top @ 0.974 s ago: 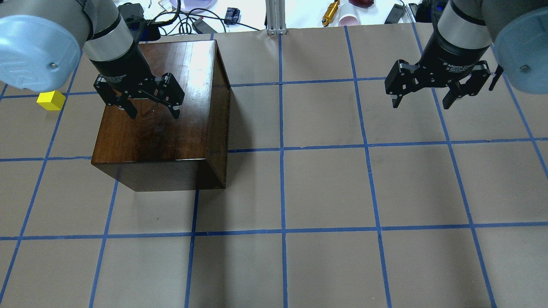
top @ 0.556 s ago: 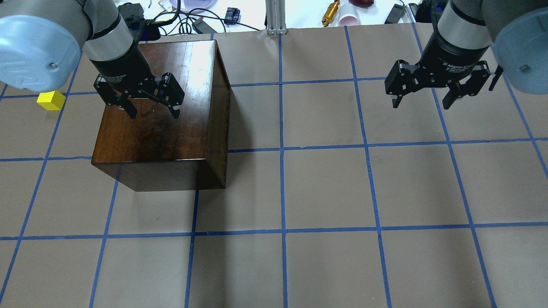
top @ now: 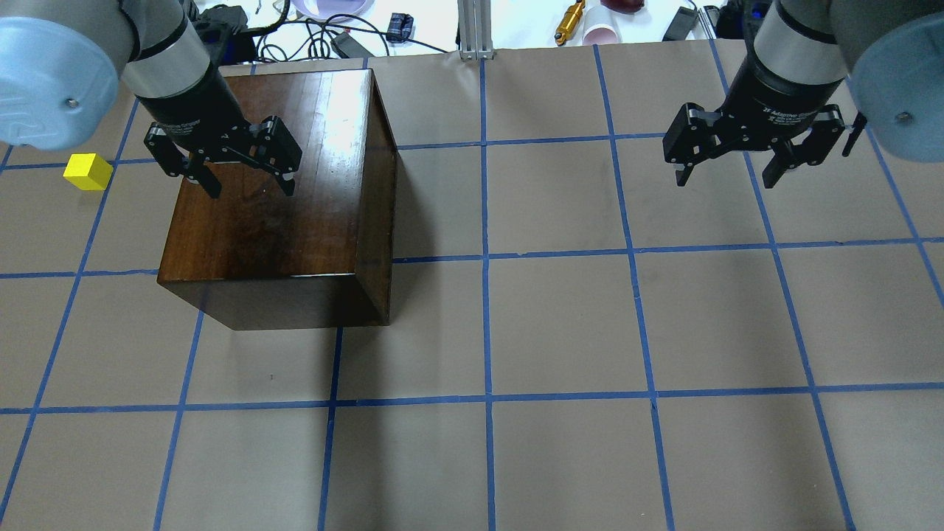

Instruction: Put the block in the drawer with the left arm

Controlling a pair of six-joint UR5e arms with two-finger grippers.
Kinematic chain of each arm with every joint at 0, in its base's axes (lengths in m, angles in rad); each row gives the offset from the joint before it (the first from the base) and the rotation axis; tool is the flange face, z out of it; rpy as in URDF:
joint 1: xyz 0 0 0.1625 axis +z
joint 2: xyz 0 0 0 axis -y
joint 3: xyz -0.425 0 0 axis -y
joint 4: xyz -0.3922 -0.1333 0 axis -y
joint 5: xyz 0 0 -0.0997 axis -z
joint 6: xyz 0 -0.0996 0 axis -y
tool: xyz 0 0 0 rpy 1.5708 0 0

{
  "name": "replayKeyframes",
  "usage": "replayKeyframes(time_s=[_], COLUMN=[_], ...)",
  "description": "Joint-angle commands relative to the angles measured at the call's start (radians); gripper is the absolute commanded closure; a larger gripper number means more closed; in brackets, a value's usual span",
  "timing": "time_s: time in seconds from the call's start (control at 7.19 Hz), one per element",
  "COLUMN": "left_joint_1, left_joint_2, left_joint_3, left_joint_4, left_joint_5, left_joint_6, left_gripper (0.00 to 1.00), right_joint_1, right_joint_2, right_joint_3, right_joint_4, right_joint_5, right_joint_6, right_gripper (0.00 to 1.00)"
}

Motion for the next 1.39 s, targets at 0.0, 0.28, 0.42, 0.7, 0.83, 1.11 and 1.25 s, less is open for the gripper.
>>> replayKeyframes(time_s=[0.0, 0.28, 0.42, 0.7, 0.83, 1.11, 1.25], left_joint_1=[0.089, 0.179, 0.259, 0.370, 0.394, 0.399, 0.399], left_joint_2=[-0.007, -0.040, -0.059, -0.117, -0.163, -0.252, -0.283], left_joint_3=[0.035, 0.127, 0.141, 0.175, 0.216, 0.244, 0.241], left_joint_4=[-0.002, -0.014, -0.015, -0.005, -0.003, 0.024, 0.055], left_joint_5=[-0.009, -0.003, -0.010, -0.015, -0.035, -0.093, -0.095], left_joint_6=[0.021, 0.138, 0.259, 0.424, 0.455, 0.515, 0.541], left_gripper=[0.00, 0.00, 0.00, 0.00, 0.00, 0.00, 0.00], right_joint_1=[0.000, 0.000, 0.000, 0.000, 0.000, 0.000, 0.000], right_joint_2=[0.000, 0.000, 0.000, 0.000, 0.000, 0.000, 0.000], right_joint_3=[0.000, 0.000, 0.000, 0.000, 0.000, 0.001, 0.000], right_joint_4=[0.000, 0.000, 0.000, 0.000, 0.000, 0.000, 0.000], right_joint_5=[0.000, 0.000, 0.000, 0.000, 0.000, 0.000, 0.000], right_joint_6=[0.000, 0.000, 0.000, 0.000, 0.000, 0.000, 0.000], right_gripper=[0.00, 0.00, 0.00, 0.00, 0.00, 0.00, 0.00])
